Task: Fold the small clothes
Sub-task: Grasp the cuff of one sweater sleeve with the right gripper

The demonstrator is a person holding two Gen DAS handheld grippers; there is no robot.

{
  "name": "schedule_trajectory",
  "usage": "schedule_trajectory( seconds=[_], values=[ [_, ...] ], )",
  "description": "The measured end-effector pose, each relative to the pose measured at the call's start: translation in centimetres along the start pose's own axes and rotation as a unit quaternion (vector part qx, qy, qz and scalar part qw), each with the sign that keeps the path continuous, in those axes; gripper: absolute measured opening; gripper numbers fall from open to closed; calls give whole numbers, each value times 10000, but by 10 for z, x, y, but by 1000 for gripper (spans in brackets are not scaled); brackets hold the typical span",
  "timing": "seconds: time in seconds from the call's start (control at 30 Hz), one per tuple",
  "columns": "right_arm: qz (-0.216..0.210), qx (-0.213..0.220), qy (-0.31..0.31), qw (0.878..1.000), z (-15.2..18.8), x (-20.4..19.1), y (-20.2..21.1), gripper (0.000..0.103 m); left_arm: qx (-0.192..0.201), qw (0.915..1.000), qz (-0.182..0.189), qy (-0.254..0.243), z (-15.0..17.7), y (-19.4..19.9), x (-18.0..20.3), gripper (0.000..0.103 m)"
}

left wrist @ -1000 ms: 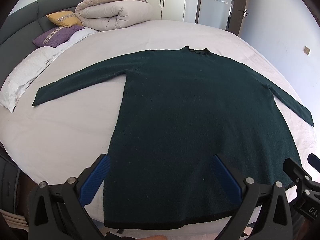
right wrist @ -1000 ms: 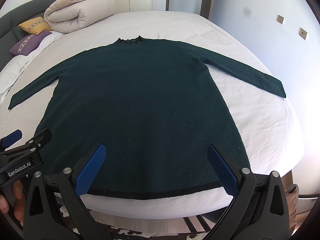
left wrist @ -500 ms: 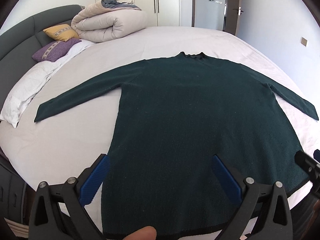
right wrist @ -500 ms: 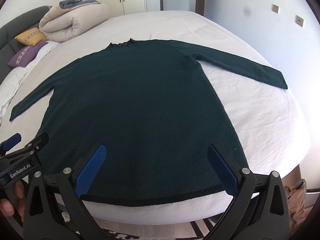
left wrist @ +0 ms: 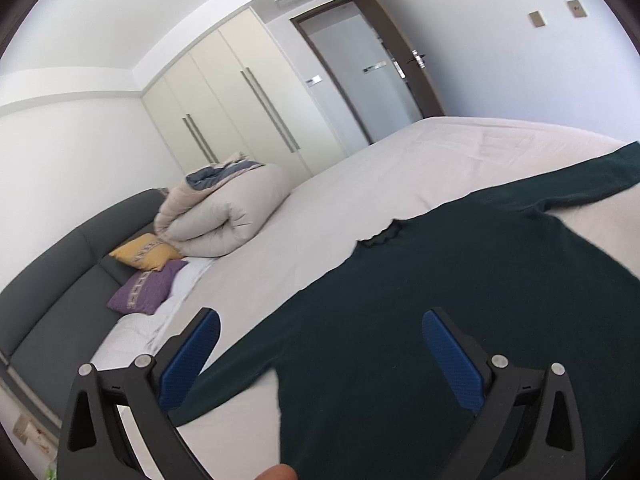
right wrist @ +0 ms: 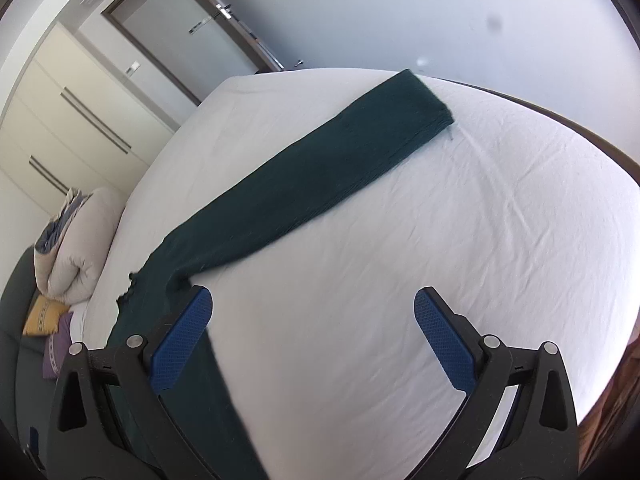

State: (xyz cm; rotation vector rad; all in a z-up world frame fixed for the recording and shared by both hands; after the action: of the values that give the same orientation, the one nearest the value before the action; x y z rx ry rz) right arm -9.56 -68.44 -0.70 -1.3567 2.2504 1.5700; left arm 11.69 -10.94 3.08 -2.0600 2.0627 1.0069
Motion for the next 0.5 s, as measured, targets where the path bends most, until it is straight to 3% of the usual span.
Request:
schedule_trajectory(
  seconds=[0.07,0.13,0.23,0.3,0.43,0.5],
  values=[
    [91,-41,-291,9995,-22,22,-18,103,-52,9957,875,308,-12,-7,8,103],
    [92,-43,-596,9982,-38,38,-37,102,-146,9889,1352,602,-17,-16,14,103],
    [53,171,-710,9973,-63,44,-48,102,-693,9805,1641,825,-13,-37,28,103],
    [25,270,-802,9964,-78,45,-57,102,-860,9755,1764,989,-9,-48,33,103],
    [-12,477,-1042,9934,-104,50,-79,99,-1040,9768,1600,972,7,-61,37,103],
    [-52,535,-1071,9928,-116,50,-89,83,-1243,9680,1788,1245,16,-72,35,103]
  ],
)
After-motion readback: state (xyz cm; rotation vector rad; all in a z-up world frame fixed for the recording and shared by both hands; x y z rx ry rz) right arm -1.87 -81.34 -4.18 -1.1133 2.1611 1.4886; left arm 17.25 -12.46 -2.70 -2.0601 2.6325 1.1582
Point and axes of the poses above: each gripper's, at about its wrist camera, not at the fingertips, and y roughly against the way its jaws point, x to its right, z to its underside, the point moved 7 cm from there along -y, roughly the way its jaws point, and after that the axes turned 1 degree about -y, right-handed, at the moved point
